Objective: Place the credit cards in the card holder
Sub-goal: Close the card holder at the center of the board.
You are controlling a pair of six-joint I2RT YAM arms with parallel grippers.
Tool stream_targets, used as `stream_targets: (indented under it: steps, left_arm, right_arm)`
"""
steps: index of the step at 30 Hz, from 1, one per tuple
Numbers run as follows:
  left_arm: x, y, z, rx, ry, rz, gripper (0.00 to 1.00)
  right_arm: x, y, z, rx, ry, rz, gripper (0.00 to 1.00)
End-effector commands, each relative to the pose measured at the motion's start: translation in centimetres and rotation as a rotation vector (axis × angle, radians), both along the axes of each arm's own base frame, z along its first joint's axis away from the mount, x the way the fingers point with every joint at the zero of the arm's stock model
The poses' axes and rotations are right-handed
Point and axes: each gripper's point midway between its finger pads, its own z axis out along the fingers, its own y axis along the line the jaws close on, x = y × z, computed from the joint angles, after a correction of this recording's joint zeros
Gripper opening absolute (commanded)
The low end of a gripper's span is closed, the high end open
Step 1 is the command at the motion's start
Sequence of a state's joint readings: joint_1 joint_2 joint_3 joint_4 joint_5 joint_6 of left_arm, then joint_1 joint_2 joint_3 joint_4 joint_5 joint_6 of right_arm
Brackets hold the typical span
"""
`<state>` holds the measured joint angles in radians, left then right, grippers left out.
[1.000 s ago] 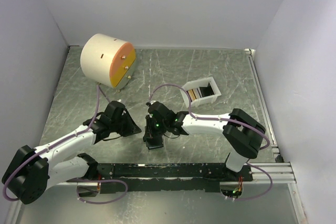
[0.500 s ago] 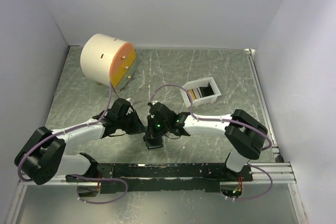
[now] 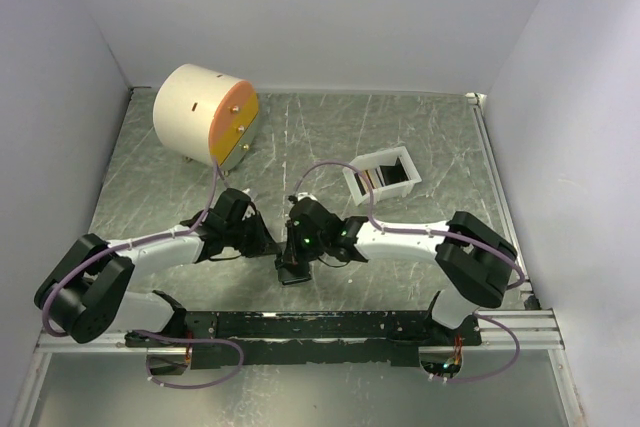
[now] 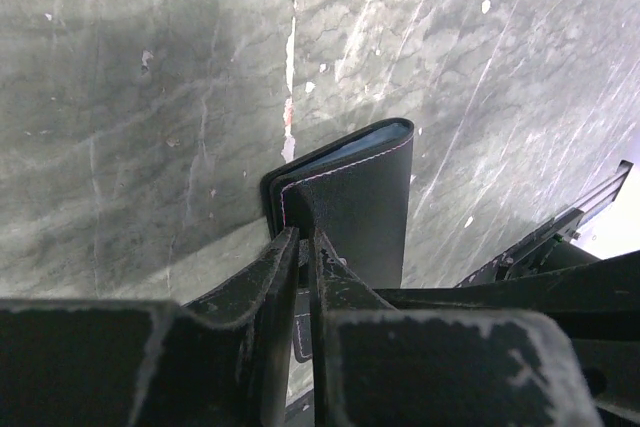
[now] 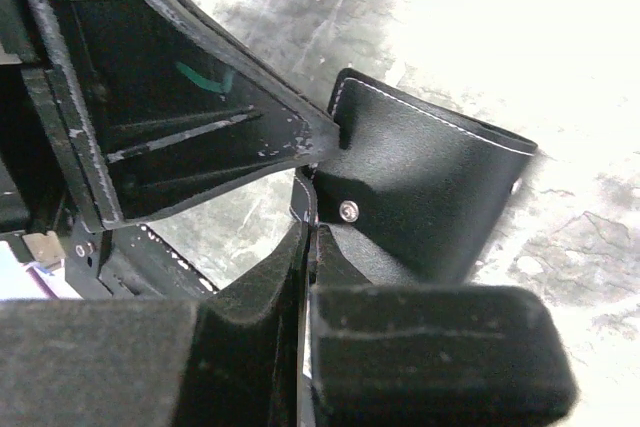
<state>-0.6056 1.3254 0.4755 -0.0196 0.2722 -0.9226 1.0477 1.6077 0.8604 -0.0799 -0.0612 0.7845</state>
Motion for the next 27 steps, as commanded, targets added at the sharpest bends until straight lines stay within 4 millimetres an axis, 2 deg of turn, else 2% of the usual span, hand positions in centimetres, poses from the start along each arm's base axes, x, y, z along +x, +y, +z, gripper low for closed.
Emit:
stream_targets:
  steps: [1,12,22,27]
  left_arm:
    - [0.2,0.4,-0.3,0.007,-0.02,0.007,0.2]
    - [-0.2,0.3,0.5,-0.008,-0.019,-0.004,0.21]
    - [-0.8,-0.3,4.2,-0.089,-0.052,-0.021,0.32]
    - [-1.7,-1.0,3.8,-0.132,-0.023,-0.048,0.23]
  right_arm:
    - [0.5,-0.9,0.2,0.003,-0.015,-0.056,0.0]
    - [1.3,-1.0,-0.3,-0.006,-0.019,-0.075,0.0]
    - [1.3,-1.6,-1.6,-0.033,0.014,-0.086,0.0]
    - [1.3,-1.9,-2.1,-0.03,0.022,-0.098,0.0]
